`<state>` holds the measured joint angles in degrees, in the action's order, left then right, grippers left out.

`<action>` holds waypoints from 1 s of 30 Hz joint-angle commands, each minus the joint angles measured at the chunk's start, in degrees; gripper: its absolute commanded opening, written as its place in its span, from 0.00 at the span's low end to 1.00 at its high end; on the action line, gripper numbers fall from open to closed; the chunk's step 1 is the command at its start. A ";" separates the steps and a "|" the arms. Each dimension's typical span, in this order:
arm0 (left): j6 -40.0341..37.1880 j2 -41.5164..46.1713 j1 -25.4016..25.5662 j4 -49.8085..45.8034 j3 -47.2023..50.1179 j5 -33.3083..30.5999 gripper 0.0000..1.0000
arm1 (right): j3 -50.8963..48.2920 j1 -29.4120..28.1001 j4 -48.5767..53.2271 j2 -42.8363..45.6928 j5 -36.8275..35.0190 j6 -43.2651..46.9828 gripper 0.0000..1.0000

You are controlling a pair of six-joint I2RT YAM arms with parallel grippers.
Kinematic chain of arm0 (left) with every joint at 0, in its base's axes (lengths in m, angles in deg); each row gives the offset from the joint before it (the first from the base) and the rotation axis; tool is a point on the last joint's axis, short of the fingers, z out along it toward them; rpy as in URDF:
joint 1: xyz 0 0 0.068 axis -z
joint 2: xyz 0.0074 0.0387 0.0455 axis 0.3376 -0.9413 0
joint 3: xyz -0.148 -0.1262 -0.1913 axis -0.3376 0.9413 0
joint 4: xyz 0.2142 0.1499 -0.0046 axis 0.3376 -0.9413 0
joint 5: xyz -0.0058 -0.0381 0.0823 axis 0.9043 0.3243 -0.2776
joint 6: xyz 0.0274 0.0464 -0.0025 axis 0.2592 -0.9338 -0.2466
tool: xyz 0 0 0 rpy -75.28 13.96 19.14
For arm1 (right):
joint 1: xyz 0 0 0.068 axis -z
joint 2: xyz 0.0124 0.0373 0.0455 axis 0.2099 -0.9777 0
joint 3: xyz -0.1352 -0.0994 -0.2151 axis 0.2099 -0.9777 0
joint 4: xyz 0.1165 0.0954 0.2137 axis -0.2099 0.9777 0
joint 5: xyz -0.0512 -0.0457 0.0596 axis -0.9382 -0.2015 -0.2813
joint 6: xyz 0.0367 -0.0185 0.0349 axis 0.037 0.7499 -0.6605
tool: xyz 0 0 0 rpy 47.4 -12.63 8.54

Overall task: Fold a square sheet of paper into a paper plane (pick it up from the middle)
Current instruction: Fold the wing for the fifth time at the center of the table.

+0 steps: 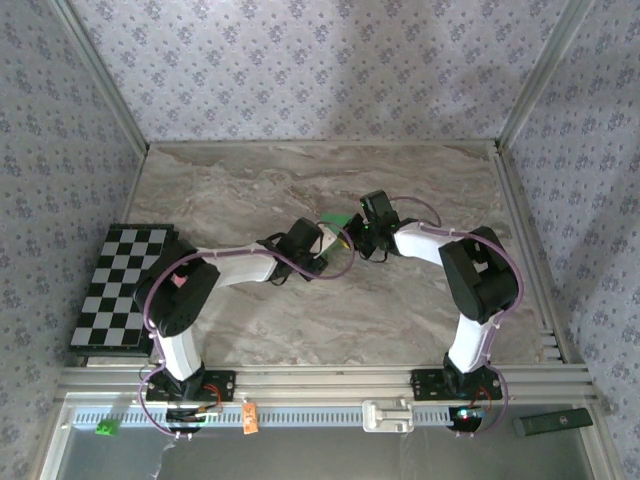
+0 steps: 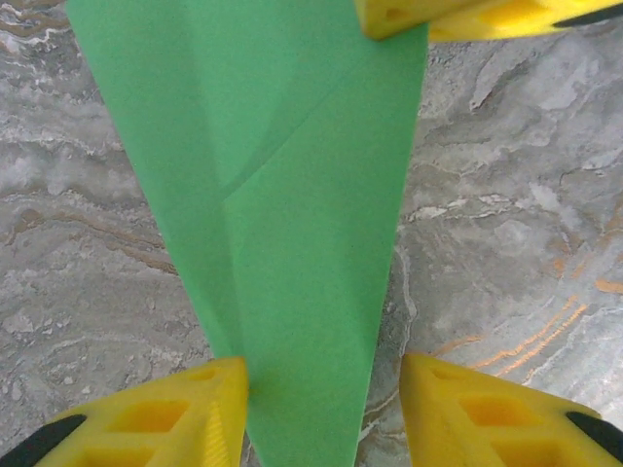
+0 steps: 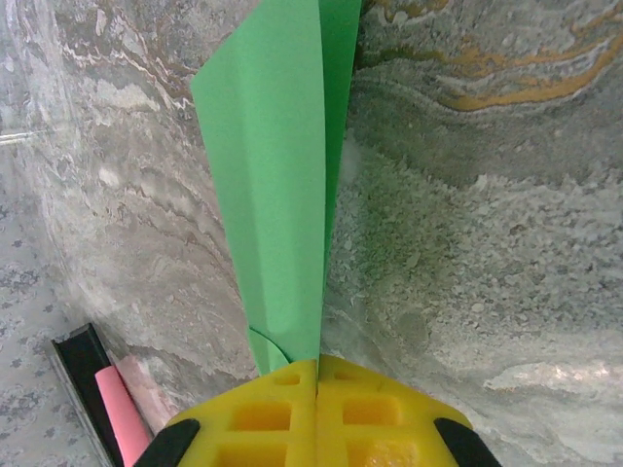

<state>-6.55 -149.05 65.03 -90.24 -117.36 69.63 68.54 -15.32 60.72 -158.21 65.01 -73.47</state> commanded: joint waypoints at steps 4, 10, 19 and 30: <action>-1.66 -1.36 0.91 1.71 -2.91 -0.66 0.40 | 0.92 0.31 2.05 0.91 1.31 -1.60 0.00; -1.79 -2.56 0.89 2.44 -3.20 -0.72 0.32 | 1.11 0.37 2.50 0.65 1.79 -1.90 0.00; -2.01 -2.86 0.85 2.44 -2.98 -0.51 0.23 | 1.26 0.57 3.06 0.38 2.28 -2.30 0.00; -1.22 -3.04 0.48 3.00 -2.00 2.33 0.13 | 1.43 0.58 6.99 0.80 1.04 -1.49 0.38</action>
<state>-7.75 -151.63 65.60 -88.45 -119.22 70.04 68.82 -14.95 63.97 -158.21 66.69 -75.07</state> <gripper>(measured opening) 0.130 0.350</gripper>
